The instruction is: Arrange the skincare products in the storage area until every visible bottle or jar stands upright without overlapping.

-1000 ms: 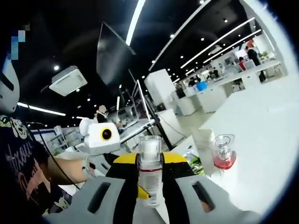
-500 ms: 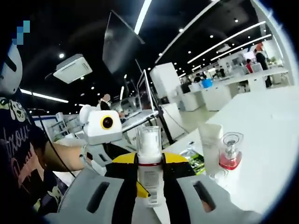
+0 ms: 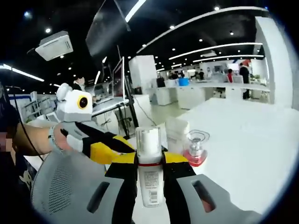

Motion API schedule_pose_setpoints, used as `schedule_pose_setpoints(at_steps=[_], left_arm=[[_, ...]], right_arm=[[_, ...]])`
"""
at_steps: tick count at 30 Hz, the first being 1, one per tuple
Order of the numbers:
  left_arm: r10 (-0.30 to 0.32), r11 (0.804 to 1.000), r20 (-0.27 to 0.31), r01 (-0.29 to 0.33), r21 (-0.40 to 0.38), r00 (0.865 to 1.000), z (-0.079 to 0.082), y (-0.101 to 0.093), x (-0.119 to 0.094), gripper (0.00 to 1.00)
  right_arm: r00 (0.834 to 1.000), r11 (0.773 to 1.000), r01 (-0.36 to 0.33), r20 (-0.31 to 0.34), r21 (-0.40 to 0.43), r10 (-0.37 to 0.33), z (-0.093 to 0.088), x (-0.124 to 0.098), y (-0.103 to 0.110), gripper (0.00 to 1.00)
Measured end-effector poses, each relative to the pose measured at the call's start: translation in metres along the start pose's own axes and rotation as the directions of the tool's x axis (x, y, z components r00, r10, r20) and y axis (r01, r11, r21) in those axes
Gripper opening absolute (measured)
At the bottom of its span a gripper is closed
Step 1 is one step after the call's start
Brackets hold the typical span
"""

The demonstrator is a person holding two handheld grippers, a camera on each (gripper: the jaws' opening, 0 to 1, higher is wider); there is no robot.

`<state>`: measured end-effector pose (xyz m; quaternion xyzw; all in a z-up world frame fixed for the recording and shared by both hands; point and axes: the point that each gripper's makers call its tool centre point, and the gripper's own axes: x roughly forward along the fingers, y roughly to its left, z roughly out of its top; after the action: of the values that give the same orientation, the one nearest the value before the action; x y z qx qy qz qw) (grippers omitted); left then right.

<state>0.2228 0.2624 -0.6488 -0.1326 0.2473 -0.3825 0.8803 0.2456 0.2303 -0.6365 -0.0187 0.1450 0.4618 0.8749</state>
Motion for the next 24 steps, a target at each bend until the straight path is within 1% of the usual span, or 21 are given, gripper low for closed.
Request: schedule_pose_setpoints(at_steps=[3,5,7,8,11,12,14,17,20,21,24], left_arm=[[-0.019,0.997,0.052,0.023,-0.075,0.998,0.012,-0.004,-0.001,0.32],[-0.029,0.995,0.061,0.034,-0.09,0.998,0.017,-0.008,-0.002,0.35],[-0.024,0.996,0.056,0.029,-0.085,0.998,0.02,-0.012,0.0,0.39],[-0.022,0.996,0.059,0.027,-0.083,0.998,0.021,-0.014,0.0,0.39],[-0.016,0.998,0.046,0.019,-0.059,0.999,0.022,-0.02,0.005,0.39],[-0.017,0.998,0.046,0.019,-0.059,0.999,0.022,-0.021,0.006,0.39],[-0.029,0.997,0.032,0.031,-0.072,0.999,0.021,-0.024,0.009,0.39],[-0.011,0.996,0.003,0.012,-0.092,1.0,0.016,-0.022,0.013,0.37],[-0.007,0.996,-0.003,0.007,-0.093,1.0,0.015,-0.024,0.013,0.32],[-0.01,0.995,-0.001,0.01,-0.096,1.0,0.016,-0.025,0.013,0.31],[-0.013,0.994,-0.002,0.013,-0.105,1.0,0.015,-0.028,0.014,0.31]], right_arm=[[0.999,0.996,0.021,-0.044,-0.088,-0.025,-0.006,0.002,0.002,0.19],[0.997,0.987,0.038,-0.061,-0.159,-0.049,-0.008,0.002,0.003,0.19],[0.997,0.975,0.044,-0.06,-0.217,-0.058,-0.007,0.003,0.006,0.19],[0.996,0.968,0.042,-0.061,-0.248,-0.059,-0.007,0.003,0.008,0.19],[0.995,0.955,0.041,-0.07,-0.294,-0.064,-0.008,0.005,0.012,0.19],[0.994,0.946,0.047,-0.074,-0.322,-0.074,-0.009,0.005,0.012,0.19],[0.994,0.941,0.049,-0.071,-0.334,-0.077,-0.009,0.005,0.013,0.19],[0.995,0.935,0.052,-0.063,-0.351,-0.079,-0.007,0.004,0.013,0.19],[0.995,0.928,0.059,-0.055,-0.368,-0.085,-0.005,0.004,0.013,0.19],[0.994,0.921,0.064,-0.053,-0.384,-0.091,-0.005,0.003,0.013,0.19],[0.994,0.907,0.066,-0.051,-0.415,-0.096,-0.005,0.003,0.015,0.19]])
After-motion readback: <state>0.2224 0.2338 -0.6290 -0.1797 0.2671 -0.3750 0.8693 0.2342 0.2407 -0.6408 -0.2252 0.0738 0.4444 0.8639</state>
